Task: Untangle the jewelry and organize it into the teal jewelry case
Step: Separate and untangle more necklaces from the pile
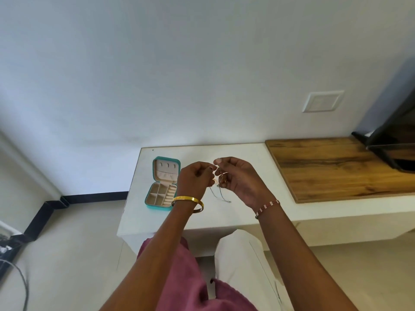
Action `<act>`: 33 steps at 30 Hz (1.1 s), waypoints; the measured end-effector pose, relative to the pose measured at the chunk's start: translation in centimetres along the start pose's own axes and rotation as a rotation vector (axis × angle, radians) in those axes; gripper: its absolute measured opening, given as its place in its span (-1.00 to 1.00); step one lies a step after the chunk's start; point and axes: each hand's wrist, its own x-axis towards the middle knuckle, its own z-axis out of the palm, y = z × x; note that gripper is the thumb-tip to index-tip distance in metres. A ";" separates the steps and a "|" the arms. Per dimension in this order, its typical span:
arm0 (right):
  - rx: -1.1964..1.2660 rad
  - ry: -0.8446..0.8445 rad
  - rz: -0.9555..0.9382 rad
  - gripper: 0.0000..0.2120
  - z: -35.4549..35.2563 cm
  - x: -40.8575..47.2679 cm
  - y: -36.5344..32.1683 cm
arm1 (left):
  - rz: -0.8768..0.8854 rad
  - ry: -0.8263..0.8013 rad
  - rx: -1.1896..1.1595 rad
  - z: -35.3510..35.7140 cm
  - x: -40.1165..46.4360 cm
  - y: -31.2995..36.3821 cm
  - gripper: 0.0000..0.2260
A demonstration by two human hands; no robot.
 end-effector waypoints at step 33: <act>-0.780 -0.001 -0.193 -0.72 2.7 -1.6 0.1 | -0.149 -0.181 -0.217 -3.7 -3.0 -1.2 -0.83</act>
